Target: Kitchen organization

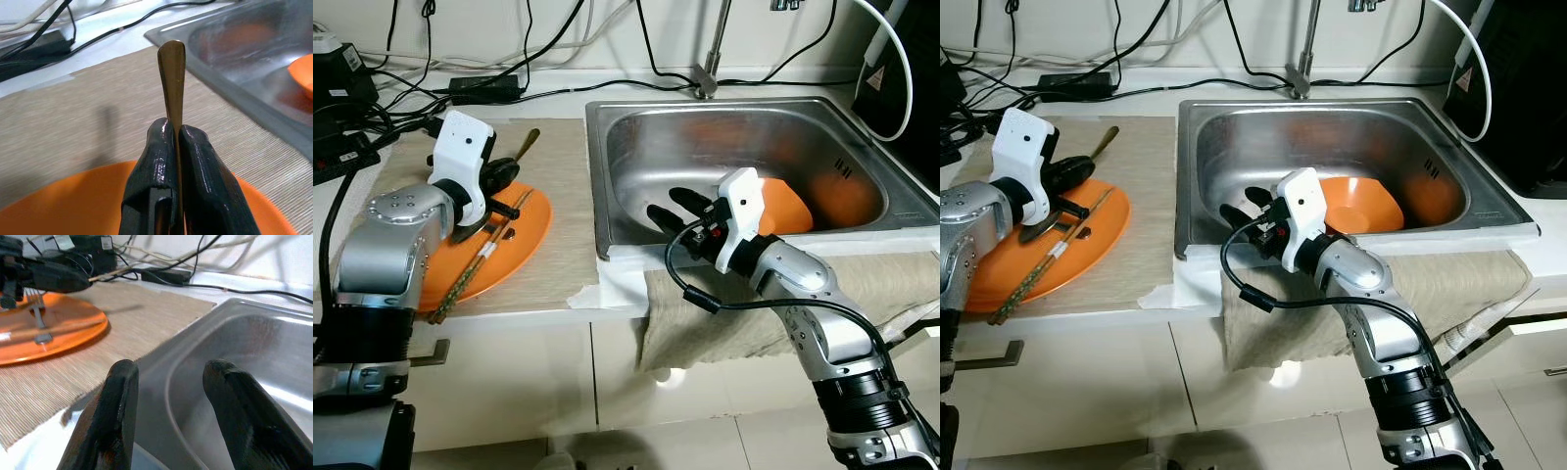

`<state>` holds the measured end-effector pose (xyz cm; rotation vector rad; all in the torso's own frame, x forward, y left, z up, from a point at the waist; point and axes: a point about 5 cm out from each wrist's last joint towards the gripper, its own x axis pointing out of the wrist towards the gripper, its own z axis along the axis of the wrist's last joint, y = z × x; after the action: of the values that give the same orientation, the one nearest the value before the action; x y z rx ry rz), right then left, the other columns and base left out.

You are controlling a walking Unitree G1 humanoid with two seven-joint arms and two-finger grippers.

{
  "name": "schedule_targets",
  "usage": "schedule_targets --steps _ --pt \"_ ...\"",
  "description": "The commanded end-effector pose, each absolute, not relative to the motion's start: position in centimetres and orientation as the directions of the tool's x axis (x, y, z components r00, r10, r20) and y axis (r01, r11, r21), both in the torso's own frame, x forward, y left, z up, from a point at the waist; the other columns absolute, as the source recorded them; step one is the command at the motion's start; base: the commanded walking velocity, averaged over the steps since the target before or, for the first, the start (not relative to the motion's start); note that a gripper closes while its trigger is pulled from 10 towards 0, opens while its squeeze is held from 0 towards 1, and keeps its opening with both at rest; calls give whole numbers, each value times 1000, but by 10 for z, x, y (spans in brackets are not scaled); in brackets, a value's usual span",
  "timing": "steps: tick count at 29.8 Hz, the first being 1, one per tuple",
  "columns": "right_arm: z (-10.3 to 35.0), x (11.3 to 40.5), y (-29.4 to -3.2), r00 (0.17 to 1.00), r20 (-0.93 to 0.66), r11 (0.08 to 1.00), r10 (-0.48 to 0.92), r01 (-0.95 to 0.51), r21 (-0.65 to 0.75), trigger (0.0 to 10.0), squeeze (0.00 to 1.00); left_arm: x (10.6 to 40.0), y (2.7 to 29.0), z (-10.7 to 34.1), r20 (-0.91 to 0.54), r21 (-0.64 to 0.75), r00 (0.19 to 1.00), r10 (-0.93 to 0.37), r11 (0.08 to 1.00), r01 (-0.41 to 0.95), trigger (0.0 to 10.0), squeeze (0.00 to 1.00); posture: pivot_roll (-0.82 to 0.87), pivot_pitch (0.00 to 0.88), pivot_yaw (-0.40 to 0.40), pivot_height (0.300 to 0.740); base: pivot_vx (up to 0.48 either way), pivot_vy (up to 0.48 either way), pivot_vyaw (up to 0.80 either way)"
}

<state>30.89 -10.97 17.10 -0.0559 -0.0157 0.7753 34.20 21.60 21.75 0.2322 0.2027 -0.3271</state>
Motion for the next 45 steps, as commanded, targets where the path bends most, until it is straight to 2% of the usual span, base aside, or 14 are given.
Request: schedule_targets --steps 1,13,23,33,34,45 --pt "178 315 -115 730 8 728 683 -680 -84 10000 0 341 207 223 -207 197 922 -327 909 367 0 0 71 16 4 740 0 0 0" --pt "179 323 -116 745 10 742 667 -663 -96 10000 0 340 189 225 -181 175 906 -384 894 413 0 0 71 8 1 740 0 0 0" --pt "183 335 -113 752 28 750 659 -653 -109 10000 0 337 162 224 -164 155 872 -461 861 484 0 0 74 6 1 740 0 0 0" --pt "187 342 -105 738 38 737 673 -666 -113 10000 0 336 155 224 -160 154 866 -473 855 496 0 0 80 7 0 740 0 0 0" --pt "187 343 -104 735 39 734 677 -670 -110 10000 1000 336 155 224 -160 153 866 -474 854 496 0 0 80 7 0 740 0 0 0" --pt "188 345 -96 717 43 717 696 -689 -107 10000 1000 335 154 225 -160 148 865 -475 855 497 0 0 84 11 -3 740 0 0 0"
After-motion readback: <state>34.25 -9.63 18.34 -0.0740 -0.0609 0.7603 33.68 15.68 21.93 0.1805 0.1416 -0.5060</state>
